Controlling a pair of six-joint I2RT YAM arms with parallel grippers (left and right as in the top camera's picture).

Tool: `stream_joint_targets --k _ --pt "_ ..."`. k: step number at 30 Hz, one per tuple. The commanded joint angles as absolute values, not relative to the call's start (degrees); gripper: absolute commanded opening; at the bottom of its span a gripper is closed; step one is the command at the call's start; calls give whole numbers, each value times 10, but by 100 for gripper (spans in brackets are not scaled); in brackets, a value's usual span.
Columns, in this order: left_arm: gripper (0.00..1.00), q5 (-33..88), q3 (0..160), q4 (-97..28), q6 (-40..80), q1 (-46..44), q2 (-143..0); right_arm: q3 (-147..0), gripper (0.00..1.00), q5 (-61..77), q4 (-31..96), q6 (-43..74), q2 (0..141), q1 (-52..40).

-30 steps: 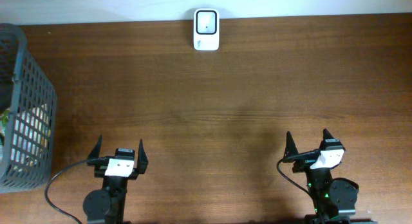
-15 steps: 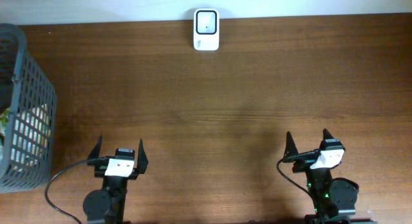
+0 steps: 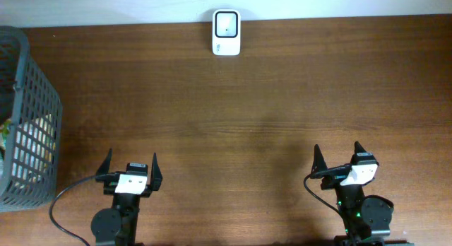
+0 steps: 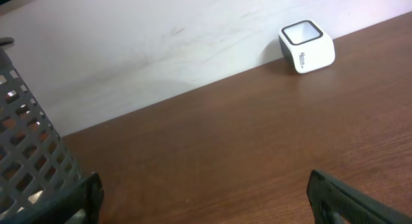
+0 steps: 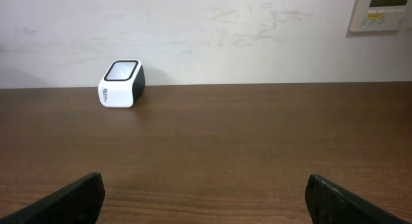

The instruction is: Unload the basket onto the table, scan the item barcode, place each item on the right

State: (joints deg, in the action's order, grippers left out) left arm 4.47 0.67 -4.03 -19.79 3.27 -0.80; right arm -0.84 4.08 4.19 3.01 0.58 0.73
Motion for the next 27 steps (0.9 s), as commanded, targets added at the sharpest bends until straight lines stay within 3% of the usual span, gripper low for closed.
stream_joint_targets --k 1,12,16,22,27 --pt "99 35 5 -44 -205 30 -4 -3 99 33 41 31 3 11" --pt "99 141 23 112 -204 30 -5 -3 99 34 41 31 3 11" --pt "99 147 127 37 -206 30 -65 -3 99 34 41 31 3 11" --pt "99 149 408 -141 -241 30 -321 -3 99 33 41 31 3 11" --pt "99 158 708 -378 -241 30 -549 -3 99 33 41 31 3 11"
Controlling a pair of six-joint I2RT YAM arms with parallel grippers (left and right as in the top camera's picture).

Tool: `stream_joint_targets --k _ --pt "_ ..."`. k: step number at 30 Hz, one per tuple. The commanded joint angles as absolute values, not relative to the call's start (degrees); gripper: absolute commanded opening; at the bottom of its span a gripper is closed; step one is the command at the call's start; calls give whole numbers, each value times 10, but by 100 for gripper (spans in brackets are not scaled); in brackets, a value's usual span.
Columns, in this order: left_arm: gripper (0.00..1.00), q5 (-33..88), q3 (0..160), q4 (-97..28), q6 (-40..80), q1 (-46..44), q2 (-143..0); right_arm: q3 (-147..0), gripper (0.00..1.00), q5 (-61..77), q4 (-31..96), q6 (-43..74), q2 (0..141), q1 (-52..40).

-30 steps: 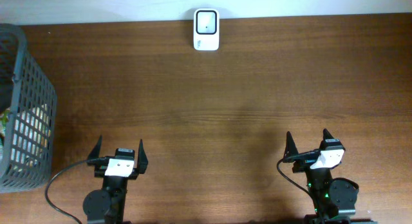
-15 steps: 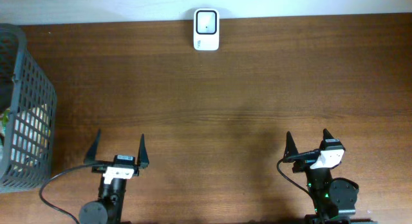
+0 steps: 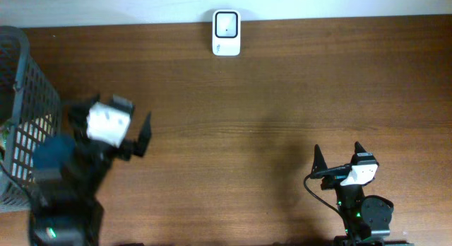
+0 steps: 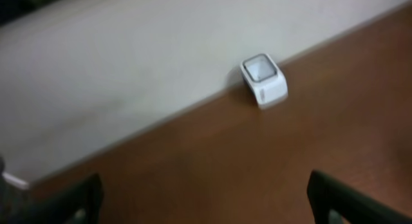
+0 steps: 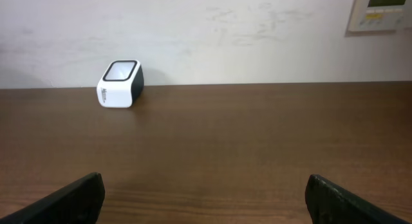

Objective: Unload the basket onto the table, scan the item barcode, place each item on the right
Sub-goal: 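Reach the left gripper into the grey basket and grasp the white snack bag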

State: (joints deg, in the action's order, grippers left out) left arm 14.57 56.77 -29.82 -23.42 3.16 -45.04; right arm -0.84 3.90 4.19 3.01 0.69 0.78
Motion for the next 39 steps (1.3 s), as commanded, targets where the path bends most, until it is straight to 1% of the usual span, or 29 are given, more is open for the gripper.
stream_joint_targets --k 1,2,5,6,12,14,15,17,19,20,23,25,27,31,34,36,39 --pt "99 162 773 -434 -241 30 -596 -3 99 34 41 31 3 11" --pt "99 173 842 -496 -241 30 -647 -3 98 34 41 31 3 11" --pt "99 215 997 -628 -241 30 -765 -3 99 34 41 31 3 11" --pt "99 216 1026 -651 -241 30 -789 -3 99 34 41 31 3 11" --pt "99 246 1036 -638 -241 30 -810 -3 99 34 41 31 3 11" --pt "99 228 1036 -632 -227 36 -810 -3 99 34 41 31 3 11" --pt "99 205 1036 -622 -193 48 -810 -3 99 34 41 31 3 11" --pt "99 126 1036 -604 -105 89 -810 -3 99 33 41 31 3 11" --pt "99 40 1036 -606 8 170 -810 -3 99 34 41 31 3 11" --pt "99 24 1036 -613 38 210 -810 -3 99 34 41 31 3 11" --pt "99 21 1036 -626 47 317 -810 -3 99 34 41 31 3 11" --pt "99 21 1036 -608 46 373 -810 -3 99 33 41 31 3 11" --pt "99 21 1037 -584 24 412 -808 -3 99 34 41 31 3 11" --pt "99 21 1037 -576 39 508 -843 -3 99 34 41 31 3 11" --pt "99 33 1035 -602 39 543 -911 -3 99 34 41 31 3 11" --pt "99 64 1030 -623 39 549 -959 -3 99 33 41 31 3 11" --pt "100 66 1013 -639 39 549 -1015 -3 99 34 41 31 3 11"
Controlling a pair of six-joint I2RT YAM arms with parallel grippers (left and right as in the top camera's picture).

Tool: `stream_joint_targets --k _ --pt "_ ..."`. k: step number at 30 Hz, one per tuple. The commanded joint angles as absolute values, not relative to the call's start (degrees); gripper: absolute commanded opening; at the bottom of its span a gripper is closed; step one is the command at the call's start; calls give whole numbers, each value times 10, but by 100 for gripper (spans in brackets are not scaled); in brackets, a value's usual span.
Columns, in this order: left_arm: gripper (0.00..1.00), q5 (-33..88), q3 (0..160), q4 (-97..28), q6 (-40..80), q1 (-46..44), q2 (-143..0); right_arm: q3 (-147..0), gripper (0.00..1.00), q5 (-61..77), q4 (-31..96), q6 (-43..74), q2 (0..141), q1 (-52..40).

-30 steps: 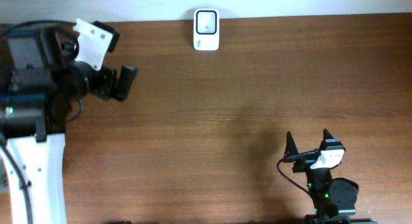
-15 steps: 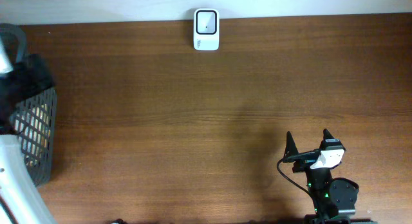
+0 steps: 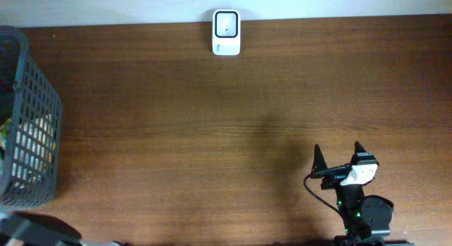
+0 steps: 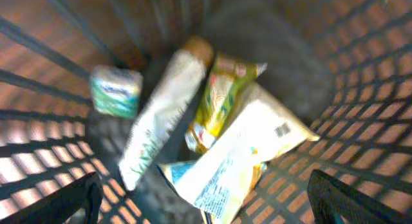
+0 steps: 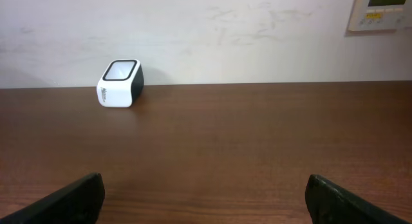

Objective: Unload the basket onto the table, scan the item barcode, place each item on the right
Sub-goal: 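Reach the left gripper into the grey basket and grasp the white snack bag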

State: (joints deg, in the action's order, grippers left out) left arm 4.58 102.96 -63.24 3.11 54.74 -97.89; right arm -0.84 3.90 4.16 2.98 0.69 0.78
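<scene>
The left wrist view looks straight down into the grey mesh basket (image 4: 360, 89). Inside lie a white and yellow packet (image 4: 251, 153) with a barcode, a long white tube (image 4: 161, 114), a green-yellow packet (image 4: 222, 98) and a small green-white item (image 4: 116, 89). My left gripper (image 4: 206, 198) hangs open above them, holding nothing; overhead, only a blur of that arm (image 3: 35, 233) shows at the bottom left. The white scanner (image 3: 227, 32) sits at the table's far edge, also seen as the scanner (image 5: 120, 83) in the right wrist view. My right gripper (image 3: 339, 155) rests open and empty near the front edge.
The basket (image 3: 28, 112) stands at the table's left edge, its walls rising high around the items. Brown wooden table (image 3: 247, 119) stretches between basket, scanner and right arm. A wall panel (image 5: 380, 10) hangs behind the table at the right.
My left gripper was beside the basket, its camera facing the scanner. It now points down into the basket over the packets, still open. The right arm has not moved.
Both grippers first rested open at the table's front edge, facing the scanner. Then the left arm was raised and to the left, next to the basket. Now it looks down into the basket, while the right arm has stayed put throughout.
</scene>
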Motion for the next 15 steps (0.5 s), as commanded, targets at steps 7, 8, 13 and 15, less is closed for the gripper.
stream_joint_targets --k 7,8,13,15 --pt "96 67 994 -642 36 549 -1099 -3 99 33 41 31 3 11" --pt "93 67 992 -644 36 549 -1108 -3 99 33 41 31 3 11" --pt "90 66 972 -654 34 549 -1149 -3 99 34 41 31 3 11" --pt "88 67 954 -653 34 549 -1166 -3 99 34 41 31 3 11"
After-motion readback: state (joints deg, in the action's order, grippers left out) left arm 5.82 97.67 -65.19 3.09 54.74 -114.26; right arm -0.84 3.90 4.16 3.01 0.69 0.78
